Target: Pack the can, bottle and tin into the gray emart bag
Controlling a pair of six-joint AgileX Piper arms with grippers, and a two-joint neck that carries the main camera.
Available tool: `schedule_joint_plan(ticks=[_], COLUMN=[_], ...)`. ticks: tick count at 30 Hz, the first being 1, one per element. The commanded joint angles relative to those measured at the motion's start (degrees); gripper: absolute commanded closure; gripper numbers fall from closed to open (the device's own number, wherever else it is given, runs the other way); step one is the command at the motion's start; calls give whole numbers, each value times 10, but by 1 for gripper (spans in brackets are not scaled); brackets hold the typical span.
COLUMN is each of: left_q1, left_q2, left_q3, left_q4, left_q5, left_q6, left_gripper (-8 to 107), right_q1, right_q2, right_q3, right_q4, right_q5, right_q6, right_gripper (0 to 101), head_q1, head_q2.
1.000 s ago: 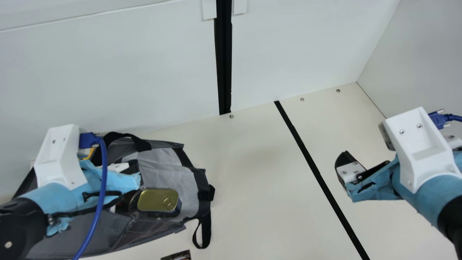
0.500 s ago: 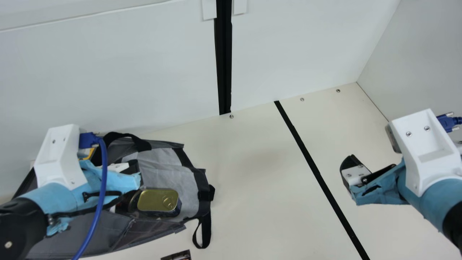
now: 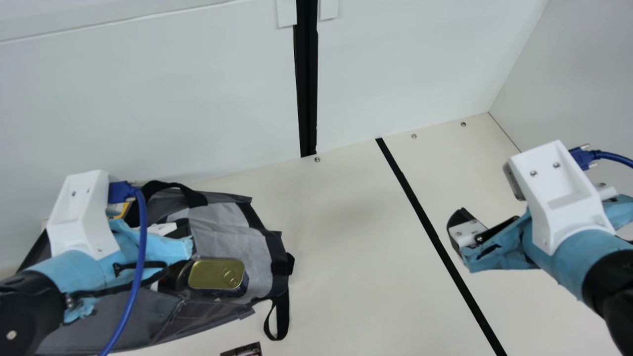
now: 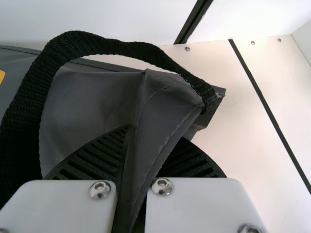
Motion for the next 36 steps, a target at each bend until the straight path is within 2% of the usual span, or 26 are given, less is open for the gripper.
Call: schedule_joint_plan(ticks=[1,17,36], left_q1=[0,0,0], left_q2=[0,0,0], left_q3=[0,0,0], left_q4=[0,0,0], left_q5=[0,0,0], left_q6=[0,0,0], left_gripper=[89,89,89], right_q1=[-3,-37,-62], right_q2=[7,69,136], right_q3=[-1,1,21], right_q4=[6,100,242], right_q5=[-8,-86,-176], right_q6=[-8,-99,-256], right_gripper=[10,10,10], head_q1=[-13,-13,-13], head_q2=[-1,-1,-1])
